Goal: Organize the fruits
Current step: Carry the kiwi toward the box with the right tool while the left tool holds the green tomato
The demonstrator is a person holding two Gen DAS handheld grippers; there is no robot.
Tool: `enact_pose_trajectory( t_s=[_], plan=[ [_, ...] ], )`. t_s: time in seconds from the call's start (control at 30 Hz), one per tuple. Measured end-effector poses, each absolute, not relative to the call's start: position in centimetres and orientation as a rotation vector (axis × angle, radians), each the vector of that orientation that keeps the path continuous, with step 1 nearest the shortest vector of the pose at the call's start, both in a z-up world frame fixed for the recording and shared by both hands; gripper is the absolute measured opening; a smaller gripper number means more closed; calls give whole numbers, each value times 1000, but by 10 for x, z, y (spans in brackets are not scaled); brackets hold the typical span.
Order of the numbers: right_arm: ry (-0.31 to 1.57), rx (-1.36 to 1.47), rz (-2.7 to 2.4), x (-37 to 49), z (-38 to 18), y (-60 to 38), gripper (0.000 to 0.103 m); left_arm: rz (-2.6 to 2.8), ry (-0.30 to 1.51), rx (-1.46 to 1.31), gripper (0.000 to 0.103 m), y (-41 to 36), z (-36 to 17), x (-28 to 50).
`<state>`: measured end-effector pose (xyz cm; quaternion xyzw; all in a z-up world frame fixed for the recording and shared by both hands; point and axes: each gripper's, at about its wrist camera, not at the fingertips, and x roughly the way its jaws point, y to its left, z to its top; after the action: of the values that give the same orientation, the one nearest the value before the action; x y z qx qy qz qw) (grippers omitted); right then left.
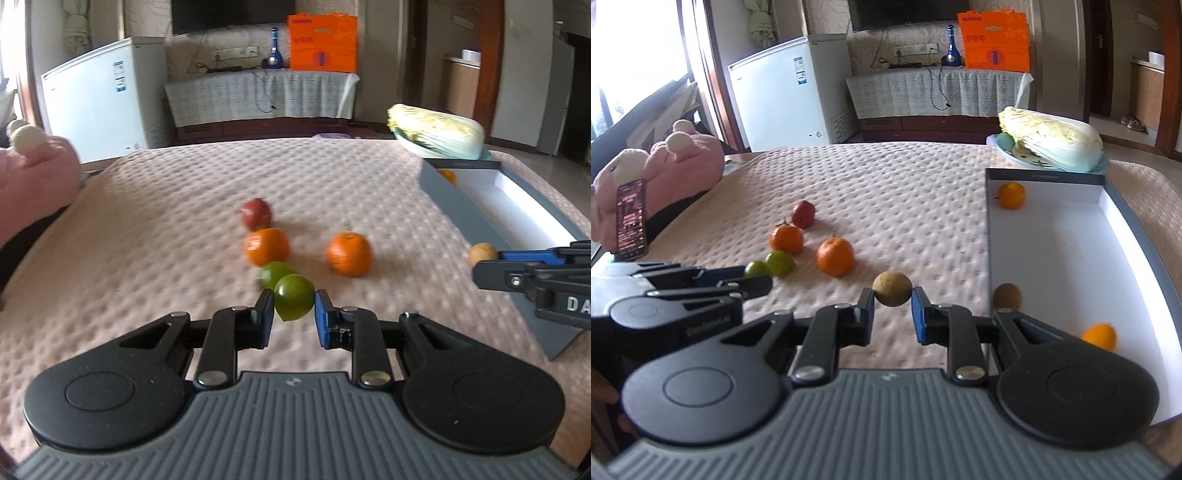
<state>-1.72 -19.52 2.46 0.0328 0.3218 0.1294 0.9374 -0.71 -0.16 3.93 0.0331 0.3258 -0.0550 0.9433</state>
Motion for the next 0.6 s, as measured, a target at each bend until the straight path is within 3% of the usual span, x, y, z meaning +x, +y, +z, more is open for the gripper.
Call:
enact_pose_trajectory(
  t_s=[0.6],
  plan=[
    [627, 79, 273, -33, 36, -198, 24, -90, 637, 51, 28, 5, 51, -15]
  ],
)
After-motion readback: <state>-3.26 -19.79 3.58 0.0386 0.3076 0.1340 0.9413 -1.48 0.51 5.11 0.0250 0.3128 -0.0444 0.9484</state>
